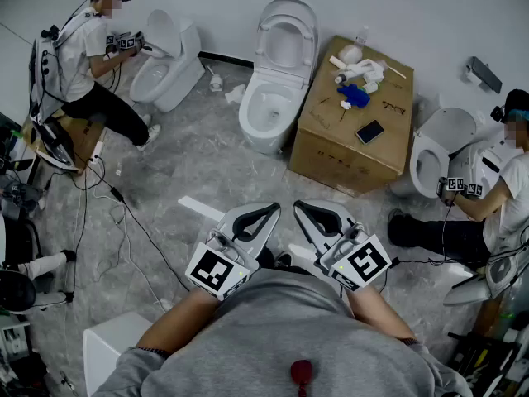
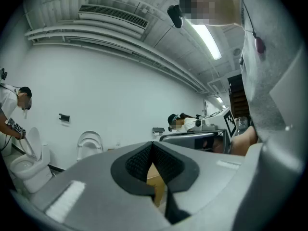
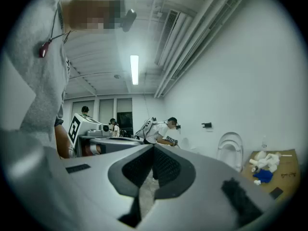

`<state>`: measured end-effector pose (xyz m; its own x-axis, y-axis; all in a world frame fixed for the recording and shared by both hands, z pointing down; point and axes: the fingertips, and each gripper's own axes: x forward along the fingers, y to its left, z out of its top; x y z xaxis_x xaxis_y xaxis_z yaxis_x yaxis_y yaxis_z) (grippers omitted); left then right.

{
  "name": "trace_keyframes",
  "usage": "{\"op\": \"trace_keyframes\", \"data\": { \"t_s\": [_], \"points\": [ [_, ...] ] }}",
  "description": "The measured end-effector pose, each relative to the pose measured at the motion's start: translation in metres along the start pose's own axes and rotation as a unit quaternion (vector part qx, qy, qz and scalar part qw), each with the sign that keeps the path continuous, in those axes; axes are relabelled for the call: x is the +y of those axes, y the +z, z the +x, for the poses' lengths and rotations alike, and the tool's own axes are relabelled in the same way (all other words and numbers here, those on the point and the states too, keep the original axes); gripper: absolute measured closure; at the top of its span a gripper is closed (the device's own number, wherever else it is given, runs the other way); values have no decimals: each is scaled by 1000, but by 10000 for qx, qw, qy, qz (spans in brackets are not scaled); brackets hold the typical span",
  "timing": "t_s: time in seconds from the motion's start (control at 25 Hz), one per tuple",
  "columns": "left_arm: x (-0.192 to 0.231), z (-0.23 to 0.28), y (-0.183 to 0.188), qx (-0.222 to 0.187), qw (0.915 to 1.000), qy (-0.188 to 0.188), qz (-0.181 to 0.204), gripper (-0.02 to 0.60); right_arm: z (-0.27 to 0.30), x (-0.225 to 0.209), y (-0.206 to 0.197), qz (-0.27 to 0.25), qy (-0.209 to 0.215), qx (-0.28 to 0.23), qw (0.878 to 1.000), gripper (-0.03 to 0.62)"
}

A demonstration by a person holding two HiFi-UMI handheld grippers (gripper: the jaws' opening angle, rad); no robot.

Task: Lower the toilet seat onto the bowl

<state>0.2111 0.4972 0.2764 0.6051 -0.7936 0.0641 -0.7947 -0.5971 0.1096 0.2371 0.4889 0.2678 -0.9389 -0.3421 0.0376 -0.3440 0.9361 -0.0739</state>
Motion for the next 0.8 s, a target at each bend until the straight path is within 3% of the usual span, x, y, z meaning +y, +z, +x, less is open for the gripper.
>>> {"op": "trace_keyframes", "data": {
  "t_s": [0.44,0.8],
  "points": [
    [-6,0,2,37,10000,-51,20,572,-5,0,3,-20,-67,-15,10000,580],
    [3,2,5,-73,9995,-77,300,572,-2,-8,0,31,-244,35,9997,580]
  ]
}}
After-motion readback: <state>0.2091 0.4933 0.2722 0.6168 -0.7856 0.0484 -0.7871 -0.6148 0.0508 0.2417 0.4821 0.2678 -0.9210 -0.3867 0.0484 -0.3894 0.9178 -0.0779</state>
